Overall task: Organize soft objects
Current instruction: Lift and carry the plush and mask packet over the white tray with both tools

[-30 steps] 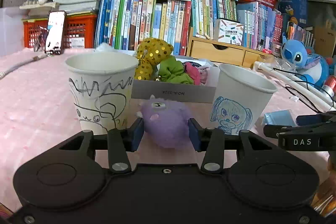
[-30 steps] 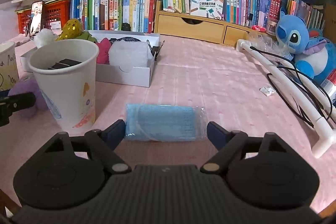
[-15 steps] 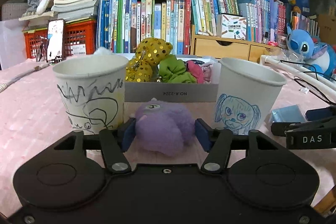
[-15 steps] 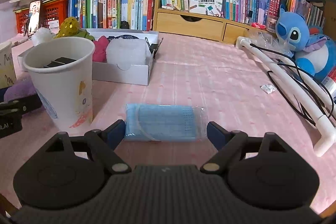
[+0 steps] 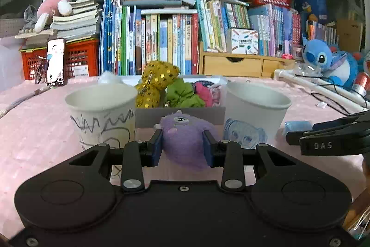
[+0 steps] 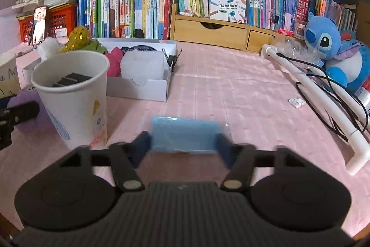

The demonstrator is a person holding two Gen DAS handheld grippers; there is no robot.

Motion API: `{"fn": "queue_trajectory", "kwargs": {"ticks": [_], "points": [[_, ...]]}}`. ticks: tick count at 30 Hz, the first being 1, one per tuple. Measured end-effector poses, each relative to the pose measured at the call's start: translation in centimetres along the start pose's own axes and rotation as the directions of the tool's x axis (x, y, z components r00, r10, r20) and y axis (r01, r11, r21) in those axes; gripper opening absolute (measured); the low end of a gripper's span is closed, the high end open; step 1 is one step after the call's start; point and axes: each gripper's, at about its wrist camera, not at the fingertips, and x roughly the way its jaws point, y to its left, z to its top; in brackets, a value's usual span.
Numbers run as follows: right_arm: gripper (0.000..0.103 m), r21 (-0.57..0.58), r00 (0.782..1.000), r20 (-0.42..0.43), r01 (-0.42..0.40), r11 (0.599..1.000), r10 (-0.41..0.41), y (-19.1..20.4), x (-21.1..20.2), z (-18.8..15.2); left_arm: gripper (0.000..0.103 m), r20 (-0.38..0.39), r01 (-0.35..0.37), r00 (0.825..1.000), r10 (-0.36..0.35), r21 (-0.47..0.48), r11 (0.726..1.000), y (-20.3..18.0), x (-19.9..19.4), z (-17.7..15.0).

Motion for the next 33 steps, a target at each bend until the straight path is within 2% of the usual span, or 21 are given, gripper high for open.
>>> {"fn": "queue_trajectory", "kwargs": {"ticks": [4,6,7,8,11,15,19,25,33], "points": [[0.070,-0.011,1.000,0.009,-0.003,1.000,0.003,0.0,-0.1,0.1,0.034,0.024,0.001,1.000,-0.002,0.009,1.000,0.0,-0.7,0.5],[0.080,-0.023,1.000,0.016,-0.006,1.000,0.007,-0.1,0.0,0.1,0.034,0.029,-0.003,1.000,0.002,0.008,1.000,0.1,-0.8,0.7],[0.090,-0.026,1.000,0.020,0.002,1.000,-0.001,-0.1,0.1,0.2,0.034,0.029,-0.004,1.000,0.004,0.006,1.000,0.2,-0.8,0.7],[0.096,-0.030,1.000,0.025,0.011,0.999,-0.010,-0.2,0.2,0.3,0.034,0.028,-0.005,1.000,0.005,0.004,1.000,0.2,-0.8,0.8],[0.103,-0.018,1.000,-0.002,0.019,1.000,-0.019,-1.0,1.3,0.7,0.034,0.027,-0.007,1.000,0.006,0.000,1.000,0.3,-0.8,0.9],[0.103,0.033,0.998,-0.060,-0.022,0.999,0.024,-2.1,2.7,1.0,0.034,0.031,-0.007,1.000,0.007,0.001,1.000,0.4,-0.7,1.0],[0.095,0.011,0.996,-0.075,-0.041,0.999,0.042,-1.8,2.9,0.8,0.034,0.040,-0.005,0.999,0.005,0.001,1.000,0.4,-0.7,1.4],[0.080,0.004,0.997,-0.064,-0.048,0.999,0.048,-1.4,2.3,0.8,0.034,0.063,0.005,0.998,-0.005,0.001,1.000,0.4,-1.0,2.1],[0.079,0.019,0.999,-0.020,-0.028,0.999,0.029,-2.1,1.0,1.8,0.034,0.096,0.018,0.995,-0.018,-0.003,1.000,0.5,-1.5,3.6]]}}
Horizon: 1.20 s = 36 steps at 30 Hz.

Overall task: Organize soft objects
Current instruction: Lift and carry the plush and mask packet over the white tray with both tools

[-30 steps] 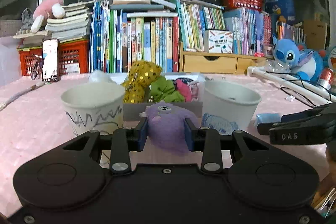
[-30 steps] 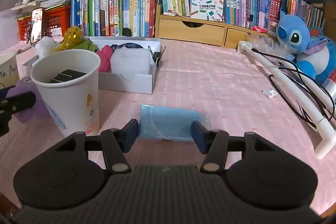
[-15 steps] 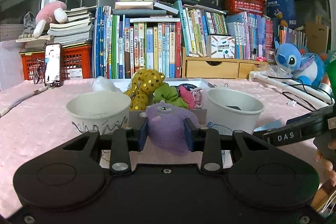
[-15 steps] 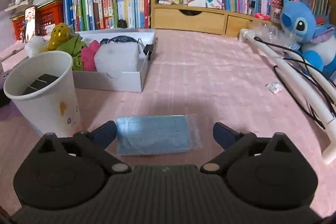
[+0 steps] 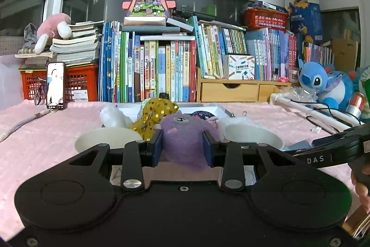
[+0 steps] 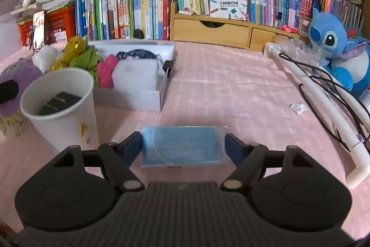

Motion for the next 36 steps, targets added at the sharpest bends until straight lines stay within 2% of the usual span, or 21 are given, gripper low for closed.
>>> {"fn": "queue_trajectory", "kwargs": {"ticks": [11,22,29,36], "points": [[0.079,0.047,0.997,0.071,-0.037,0.998,0.033,-0.8,-2.1,2.3,0.034,-0.020,0.035,0.999,-0.035,-0.021,0.999,0.8,0.8,2.7],[0.079,0.033,0.986,0.131,-0.106,0.994,0.101,0.6,-3.1,5.4,0.034,-0.032,0.064,0.997,-0.065,-0.015,0.998,2.2,2.5,6.8],[0.079,0.014,0.978,0.150,-0.149,0.989,0.145,2.0,-3.1,7.3,0.034,-0.059,0.087,0.994,-0.089,-0.034,0.996,4.0,3.9,9.6],[0.079,0.043,0.973,0.143,-0.191,0.981,0.183,2.6,-2.1,9.2,0.034,-0.067,0.088,0.994,-0.087,0.012,0.996,5.1,5.1,11.9]]}}
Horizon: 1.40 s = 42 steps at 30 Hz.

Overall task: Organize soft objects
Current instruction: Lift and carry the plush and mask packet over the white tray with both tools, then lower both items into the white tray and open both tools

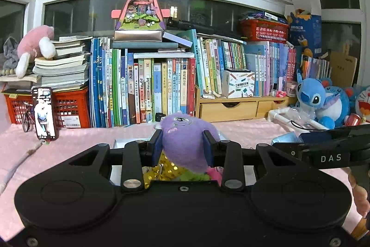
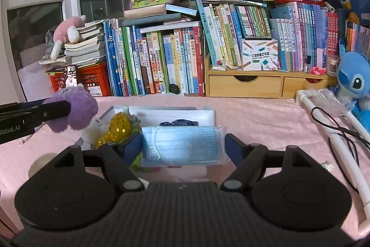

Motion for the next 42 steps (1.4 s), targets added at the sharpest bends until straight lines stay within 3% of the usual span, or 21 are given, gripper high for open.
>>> {"fn": "queue_trajectory", "kwargs": {"ticks": [4,11,25,35,42], "points": [[0.079,0.016,1.000,-0.017,-0.021,1.000,0.021,0.2,0.9,0.7,0.034,-0.062,0.037,0.997,-0.039,-0.024,0.999,1.1,1.6,1.1],[0.079,0.052,0.998,-0.041,-0.047,0.998,0.049,0.4,2.4,1.8,0.034,-0.140,0.046,0.989,-0.044,0.005,0.999,1.9,3.9,2.1],[0.079,0.087,0.989,-0.128,-0.067,0.994,0.078,1.1,6.4,3.1,0.034,-0.238,-0.012,0.971,0.014,0.011,1.000,2.9,8.6,3.0],[0.079,0.120,0.972,-0.211,-0.075,0.990,0.099,1.7,10.0,4.0,0.034,-0.330,-0.031,0.944,0.021,-0.027,0.999,5.0,12.4,3.3],[0.079,0.102,0.962,-0.264,-0.045,0.994,0.071,2.9,13.0,5.1,0.034,-0.343,-0.038,0.939,0.012,-0.067,0.997,6.8,14.9,4.1]]}}
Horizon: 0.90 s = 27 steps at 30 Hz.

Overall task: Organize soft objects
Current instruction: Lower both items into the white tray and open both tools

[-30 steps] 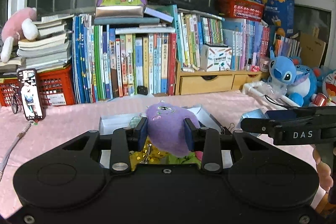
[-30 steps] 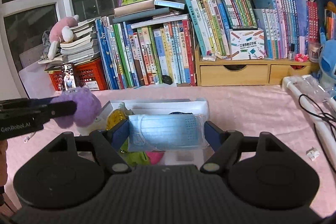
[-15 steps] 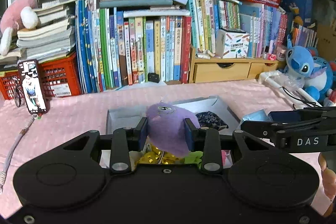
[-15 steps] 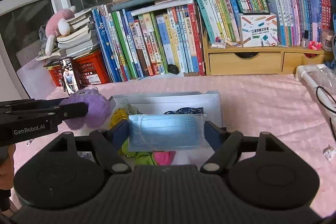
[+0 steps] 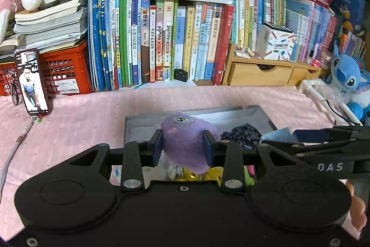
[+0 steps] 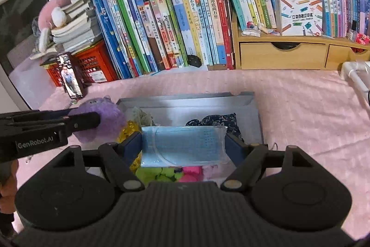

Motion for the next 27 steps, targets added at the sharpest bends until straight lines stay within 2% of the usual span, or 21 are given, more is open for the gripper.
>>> {"fn": "queue_trajectory", "kwargs": {"ticks": [11,19,27], "points": [[0.079,0.005,0.998,-0.060,0.026,1.000,-0.026,0.6,3.6,2.2,0.034,-0.025,-0.014,1.000,0.012,-0.082,0.997,2.8,2.6,0.6],[0.079,0.078,0.993,-0.109,0.045,0.996,-0.036,0.3,6.8,3.5,0.034,-0.044,-0.040,0.998,0.033,-0.165,0.986,4.6,4.9,1.6],[0.079,0.043,0.984,-0.157,0.096,0.994,-0.088,1.1,9.8,4.8,0.034,-0.119,-0.056,0.992,0.035,-0.176,0.983,5.1,7.7,1.3]]}}
